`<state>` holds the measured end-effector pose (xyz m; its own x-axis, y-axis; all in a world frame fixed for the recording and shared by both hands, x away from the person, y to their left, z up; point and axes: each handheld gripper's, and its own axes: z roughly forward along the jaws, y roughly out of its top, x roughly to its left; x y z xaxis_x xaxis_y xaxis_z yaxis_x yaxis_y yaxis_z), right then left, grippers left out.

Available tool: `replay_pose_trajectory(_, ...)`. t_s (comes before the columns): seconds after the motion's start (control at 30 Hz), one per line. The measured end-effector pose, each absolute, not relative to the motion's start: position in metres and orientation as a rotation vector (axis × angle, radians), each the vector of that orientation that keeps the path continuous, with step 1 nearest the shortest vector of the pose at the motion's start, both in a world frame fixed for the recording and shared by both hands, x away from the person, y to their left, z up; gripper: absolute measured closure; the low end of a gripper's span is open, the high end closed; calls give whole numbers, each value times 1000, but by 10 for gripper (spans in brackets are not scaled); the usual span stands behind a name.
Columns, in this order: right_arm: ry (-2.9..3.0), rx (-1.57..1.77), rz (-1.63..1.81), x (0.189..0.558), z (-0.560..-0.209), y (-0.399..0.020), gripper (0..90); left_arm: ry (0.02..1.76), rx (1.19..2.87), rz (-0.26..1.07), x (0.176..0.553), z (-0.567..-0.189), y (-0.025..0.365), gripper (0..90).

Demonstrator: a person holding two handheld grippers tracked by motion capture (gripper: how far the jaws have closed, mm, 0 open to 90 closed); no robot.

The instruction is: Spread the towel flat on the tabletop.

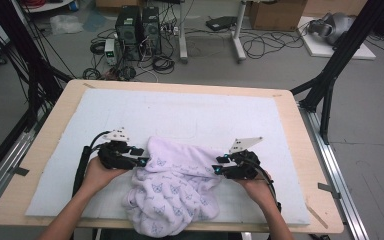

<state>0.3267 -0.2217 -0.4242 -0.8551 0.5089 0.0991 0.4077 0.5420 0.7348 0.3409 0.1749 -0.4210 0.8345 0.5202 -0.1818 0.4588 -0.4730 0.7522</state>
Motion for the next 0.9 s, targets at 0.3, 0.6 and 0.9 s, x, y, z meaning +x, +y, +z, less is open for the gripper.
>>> replay_pose_trajectory(0.3, 2706, 767, 1088, 331, -438, -212, 865, 677, 2213, 128, 339, -425, 166, 846)
replay_pose_trajectory(0.6, 2692, 725, 1055, 327, -434, -212, 878, 722, 2048, 285, 328, -386, 199, 845)
replay_pose_trajectory(0.9, 2670, 751, 1097, 317, -429, -235, 848, 757, 2124, 193, 334, -414, 198, 665)
